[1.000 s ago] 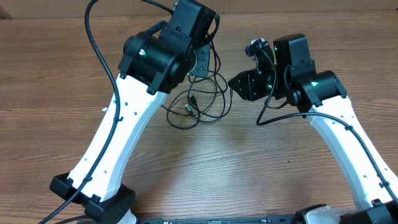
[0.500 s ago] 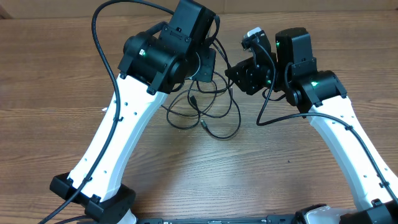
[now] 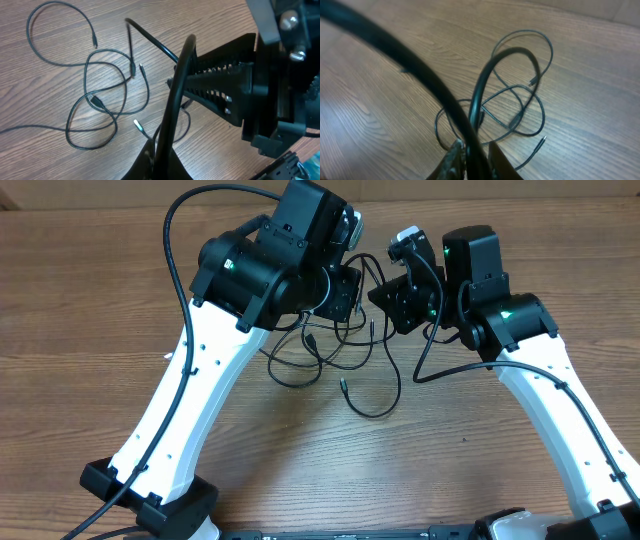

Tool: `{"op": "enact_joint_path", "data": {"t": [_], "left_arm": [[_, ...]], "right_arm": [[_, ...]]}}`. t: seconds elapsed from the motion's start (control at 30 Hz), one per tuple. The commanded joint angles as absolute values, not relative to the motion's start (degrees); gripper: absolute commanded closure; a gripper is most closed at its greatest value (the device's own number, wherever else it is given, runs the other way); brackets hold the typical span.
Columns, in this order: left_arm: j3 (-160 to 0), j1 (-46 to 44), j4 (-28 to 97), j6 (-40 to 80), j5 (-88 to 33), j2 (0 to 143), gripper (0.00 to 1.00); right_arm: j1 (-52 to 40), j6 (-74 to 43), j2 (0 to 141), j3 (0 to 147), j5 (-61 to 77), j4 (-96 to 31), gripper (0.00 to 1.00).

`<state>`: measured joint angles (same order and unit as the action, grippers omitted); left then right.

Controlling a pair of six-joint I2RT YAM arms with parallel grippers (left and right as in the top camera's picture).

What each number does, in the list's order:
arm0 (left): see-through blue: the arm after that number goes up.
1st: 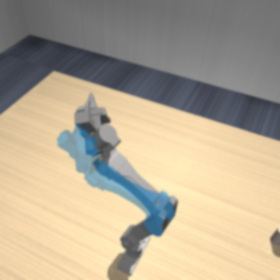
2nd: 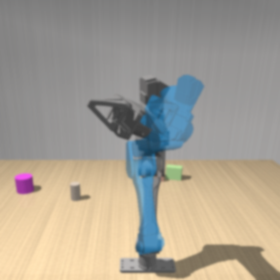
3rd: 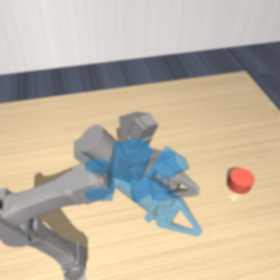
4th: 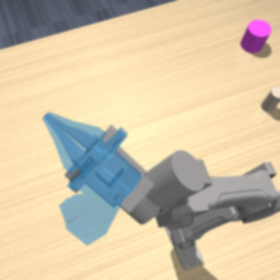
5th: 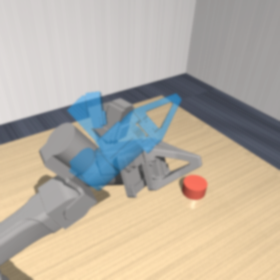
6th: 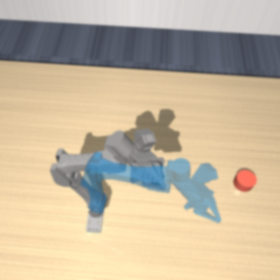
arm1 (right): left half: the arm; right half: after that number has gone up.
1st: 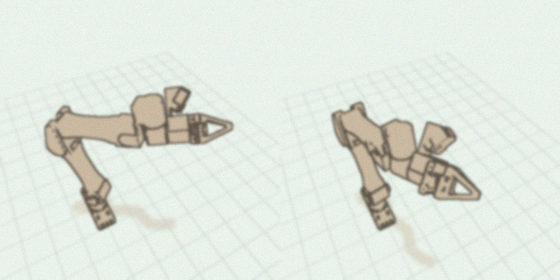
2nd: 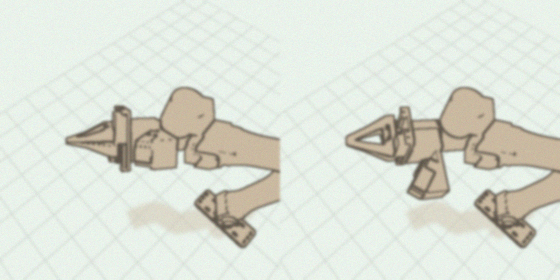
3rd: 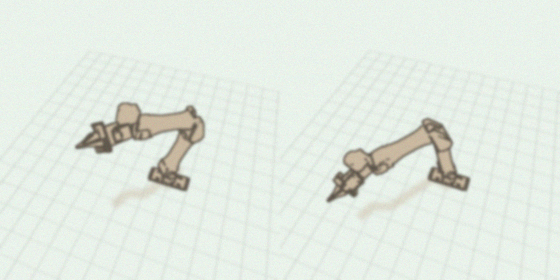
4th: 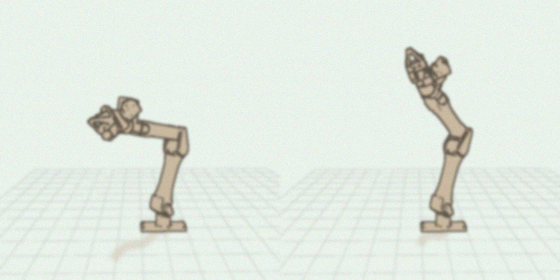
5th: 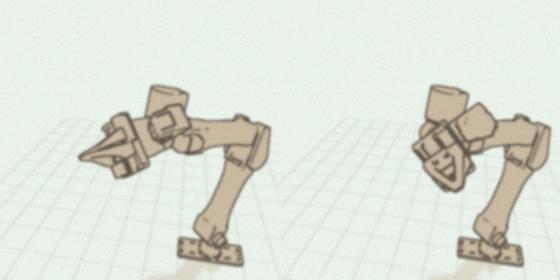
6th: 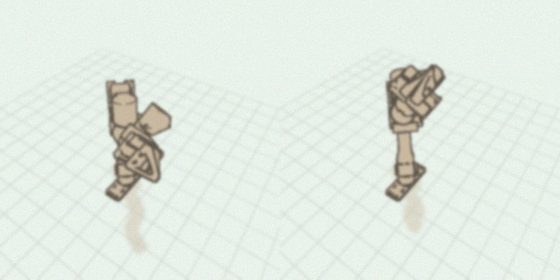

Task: Untangle cables

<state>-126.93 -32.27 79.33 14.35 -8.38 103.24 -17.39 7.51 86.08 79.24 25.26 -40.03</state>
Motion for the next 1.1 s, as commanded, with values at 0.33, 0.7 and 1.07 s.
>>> {"op": "enact_joint_path", "data": {"t": [0.33,0.7,1.07], "left_arm": [[-128.3,-32.6,77.0,18.2,1.1,101.9,0.96],[-128.3,-32.6,77.1,18.2,1.1,101.9,0.96],[-128.3,-32.6,78.0,17.6,0.2,101.9,0.96]], "right_arm": [[-17.6,7.6,84.9,80.6,25.6,-44.6,0.77],[-17.6,7.6,84.9,80.6,25.6,-44.9,0.92],[-17.6,7.9,84.9,80.6,21.3,-43.8,0.65]]}}
